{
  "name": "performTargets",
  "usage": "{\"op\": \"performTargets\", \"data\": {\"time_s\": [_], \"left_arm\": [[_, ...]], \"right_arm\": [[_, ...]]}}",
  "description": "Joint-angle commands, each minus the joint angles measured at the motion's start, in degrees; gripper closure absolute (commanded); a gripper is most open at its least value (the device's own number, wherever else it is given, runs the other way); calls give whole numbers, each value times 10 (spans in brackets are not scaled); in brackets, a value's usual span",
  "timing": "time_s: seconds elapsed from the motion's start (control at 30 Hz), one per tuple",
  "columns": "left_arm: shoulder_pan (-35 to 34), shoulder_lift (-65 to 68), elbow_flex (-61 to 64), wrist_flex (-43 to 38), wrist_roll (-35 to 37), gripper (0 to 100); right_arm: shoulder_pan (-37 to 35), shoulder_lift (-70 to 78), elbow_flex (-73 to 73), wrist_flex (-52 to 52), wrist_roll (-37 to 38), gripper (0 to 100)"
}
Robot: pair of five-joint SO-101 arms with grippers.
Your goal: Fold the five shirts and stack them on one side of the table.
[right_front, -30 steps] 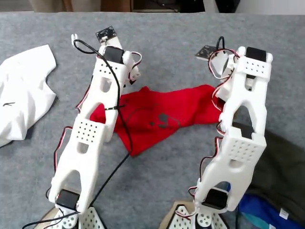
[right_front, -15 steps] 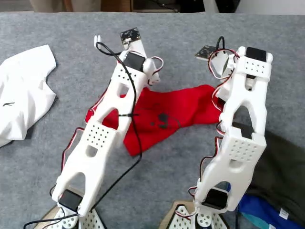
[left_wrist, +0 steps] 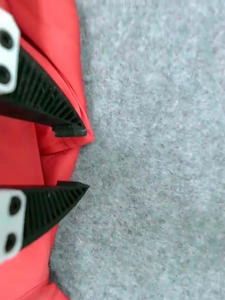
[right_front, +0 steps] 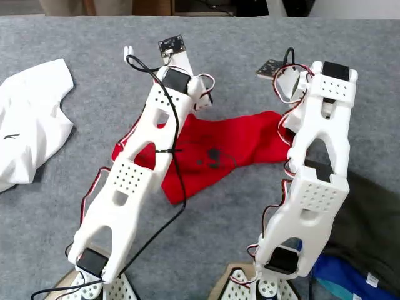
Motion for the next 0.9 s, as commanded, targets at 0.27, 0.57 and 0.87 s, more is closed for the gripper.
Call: {"op": "performTargets", "data": {"time_s": [0.27, 0.57, 0.87], "left_arm": [[-1, -7, 22, 0, -4, 826], [-2, -7, 29, 0, -3, 826], [-7, -7, 30, -8, -1, 826]], "right_arm": [[4, -3, -33, -2, 4, 995], [4, -3, -33, -2, 4, 995], [4, -3, -33, -2, 4, 995]]}}
